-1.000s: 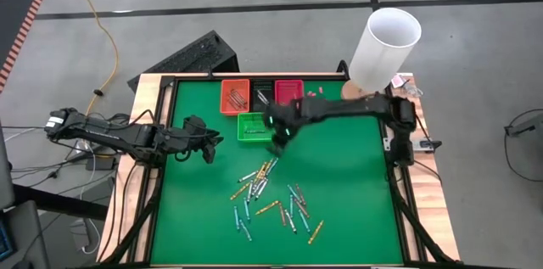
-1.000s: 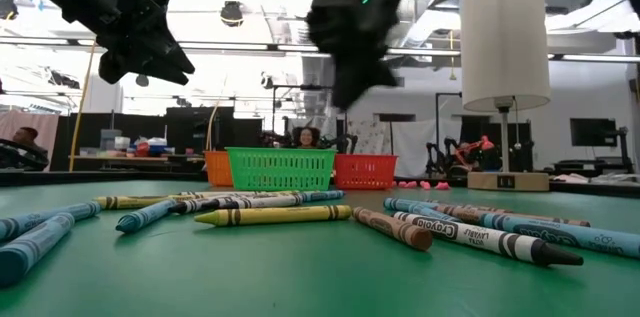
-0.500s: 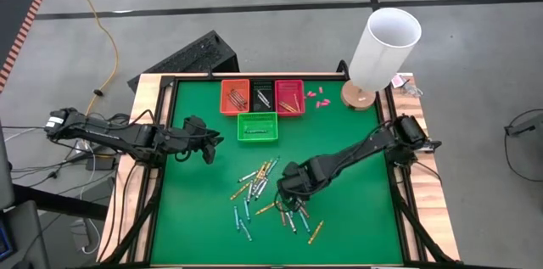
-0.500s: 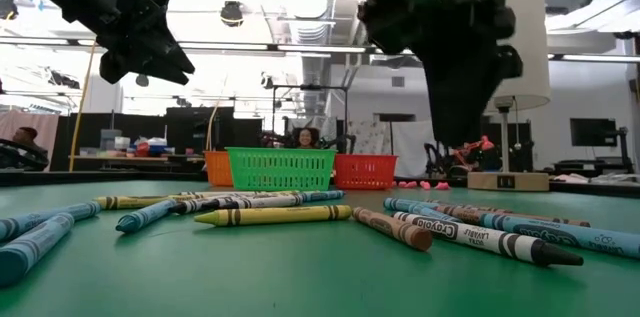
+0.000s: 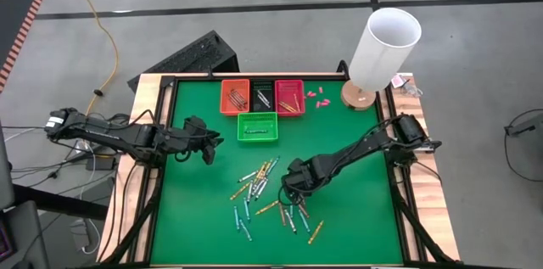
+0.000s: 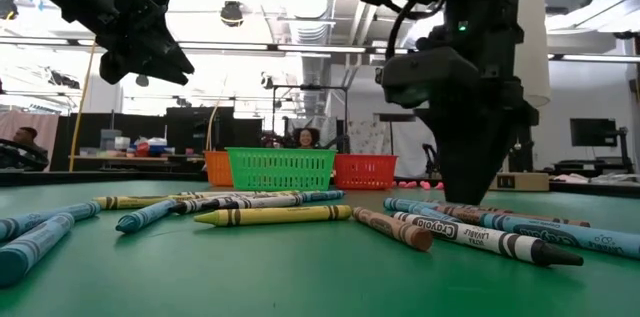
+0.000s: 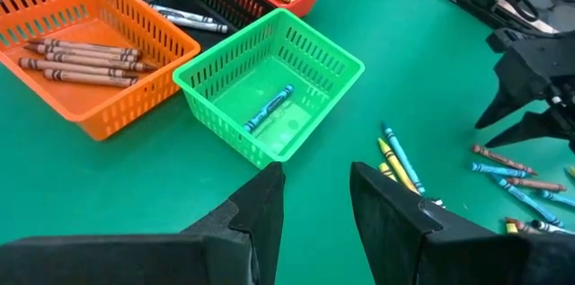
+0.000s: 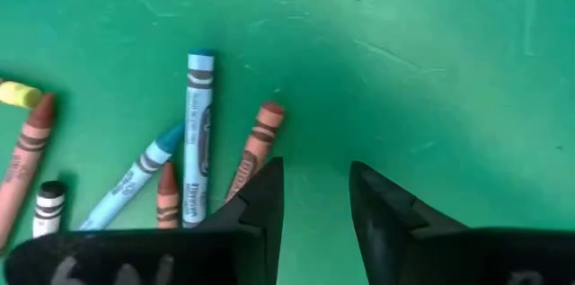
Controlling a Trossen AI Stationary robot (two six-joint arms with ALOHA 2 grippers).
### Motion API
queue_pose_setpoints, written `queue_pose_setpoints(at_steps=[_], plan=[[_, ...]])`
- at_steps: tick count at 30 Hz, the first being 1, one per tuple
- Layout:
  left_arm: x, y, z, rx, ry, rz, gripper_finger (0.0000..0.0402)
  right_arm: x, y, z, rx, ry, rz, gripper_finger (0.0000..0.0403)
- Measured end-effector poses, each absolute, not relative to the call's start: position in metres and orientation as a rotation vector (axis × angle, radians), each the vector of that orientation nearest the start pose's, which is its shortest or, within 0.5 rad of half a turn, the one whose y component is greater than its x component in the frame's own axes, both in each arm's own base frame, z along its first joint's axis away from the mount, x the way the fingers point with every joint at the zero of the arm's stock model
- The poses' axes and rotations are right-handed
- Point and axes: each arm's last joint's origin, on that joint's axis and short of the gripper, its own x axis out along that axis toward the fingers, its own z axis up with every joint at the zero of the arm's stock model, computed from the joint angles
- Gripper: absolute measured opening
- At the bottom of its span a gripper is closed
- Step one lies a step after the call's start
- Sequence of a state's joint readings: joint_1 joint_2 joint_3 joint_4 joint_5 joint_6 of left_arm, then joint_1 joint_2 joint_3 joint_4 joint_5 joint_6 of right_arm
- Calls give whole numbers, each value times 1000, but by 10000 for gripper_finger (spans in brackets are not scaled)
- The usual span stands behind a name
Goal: Sort crayons
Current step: Put a red crayon in the orange basket
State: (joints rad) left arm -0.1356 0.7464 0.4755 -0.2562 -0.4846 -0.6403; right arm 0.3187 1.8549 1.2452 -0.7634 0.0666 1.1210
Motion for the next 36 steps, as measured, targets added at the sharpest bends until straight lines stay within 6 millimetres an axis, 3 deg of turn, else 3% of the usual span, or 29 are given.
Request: queue_pose_setpoints(at_steps=[17,28,36], plan=[[159,-8,228,-499,365,494,119,332,110,183,679,1213,-497,128],[159,-8,228,-509,363,496,119,337,115,164,687,1195,-472,128],[159,-8,227,-516,370,491,119,337,115,163,687,1201,-481,113]])
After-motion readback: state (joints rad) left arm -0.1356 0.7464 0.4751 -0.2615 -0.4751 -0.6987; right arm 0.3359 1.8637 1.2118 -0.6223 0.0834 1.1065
